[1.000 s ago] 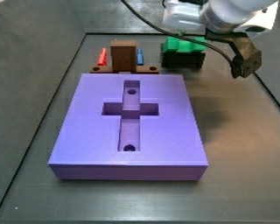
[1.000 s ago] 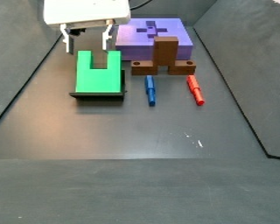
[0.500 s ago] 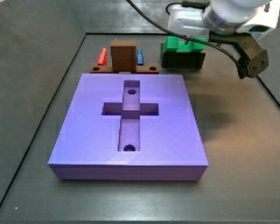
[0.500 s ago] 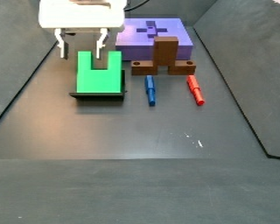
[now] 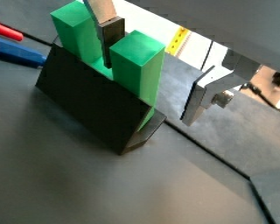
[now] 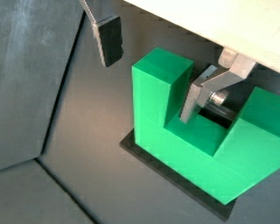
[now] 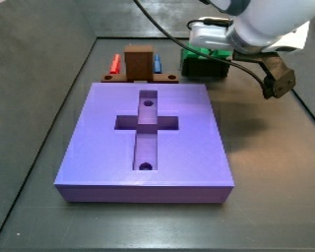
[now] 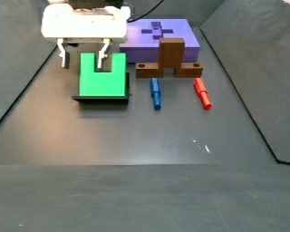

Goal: Pick up the green object. Move up. Place the green object on the fixture. Regrasp the green object. Move to above the board. Insert the green object.
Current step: Regrasp the green object.

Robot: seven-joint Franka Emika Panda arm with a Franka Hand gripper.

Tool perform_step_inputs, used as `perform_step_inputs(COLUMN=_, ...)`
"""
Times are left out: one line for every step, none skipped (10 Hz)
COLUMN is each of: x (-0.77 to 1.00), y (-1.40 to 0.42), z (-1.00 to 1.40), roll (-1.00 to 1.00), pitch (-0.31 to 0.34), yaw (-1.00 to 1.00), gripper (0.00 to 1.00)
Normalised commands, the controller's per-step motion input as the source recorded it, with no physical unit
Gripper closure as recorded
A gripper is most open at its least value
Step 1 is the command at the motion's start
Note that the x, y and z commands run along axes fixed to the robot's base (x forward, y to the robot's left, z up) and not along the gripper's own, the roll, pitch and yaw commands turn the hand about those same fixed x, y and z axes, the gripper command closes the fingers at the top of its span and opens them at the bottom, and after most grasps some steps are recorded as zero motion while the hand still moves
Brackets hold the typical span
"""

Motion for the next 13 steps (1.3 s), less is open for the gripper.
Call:
perform_step_inputs(x=0.09, y=0.0, z=0.0, roll=0.3, pitch=0.063, yaw=0.26, gripper=0.0)
perform_step_inputs(x=0.09, y=0.0, z=0.0, roll=0.21, pitch=0.083, yaw=0.21, gripper=0.0)
perform_step_inputs(x=0.0, y=0.0, z=-0.05, roll=0.06, pitch=0.0, yaw=0.01, gripper=0.0)
perform_step_inputs(x=0.0, y=0.0, z=0.0, roll=0.01, pitch=0.0, yaw=0.0, gripper=0.0)
perform_step_inputs(x=0.0, y=0.0, z=0.0, roll=0.0, pitch=0.0, yaw=0.0, gripper=0.0)
perform_step_inputs(x=0.0, y=0.0, z=0.0, roll=0.0, pitch=0.0, yaw=0.0, gripper=1.0)
perform_step_inputs(x=0.0, y=0.0, z=0.0, roll=0.0, pitch=0.0, yaw=0.0, gripper=1.0)
perform_step_inputs(x=0.0, y=0.0, z=0.0, roll=0.0, pitch=0.0, yaw=0.0, gripper=1.0)
perform_step_inputs(x=0.0, y=0.0, z=0.0, roll=0.0, pitch=0.0, yaw=0.0, gripper=1.0)
perform_step_inputs(x=0.0, y=0.0, z=0.0, roll=0.0, pitch=0.0, yaw=0.0, gripper=1.0)
perform_step_inputs(x=0.0, y=0.0, z=0.0, roll=0.0, pitch=0.0, yaw=0.0, gripper=1.0)
perform_step_inputs(x=0.0, y=0.0, z=0.0, roll=0.0, pitch=0.0, yaw=0.0, gripper=1.0)
perform_step_inputs(x=0.0, y=0.0, z=0.0, roll=0.0, pitch=0.0, yaw=0.0, gripper=1.0)
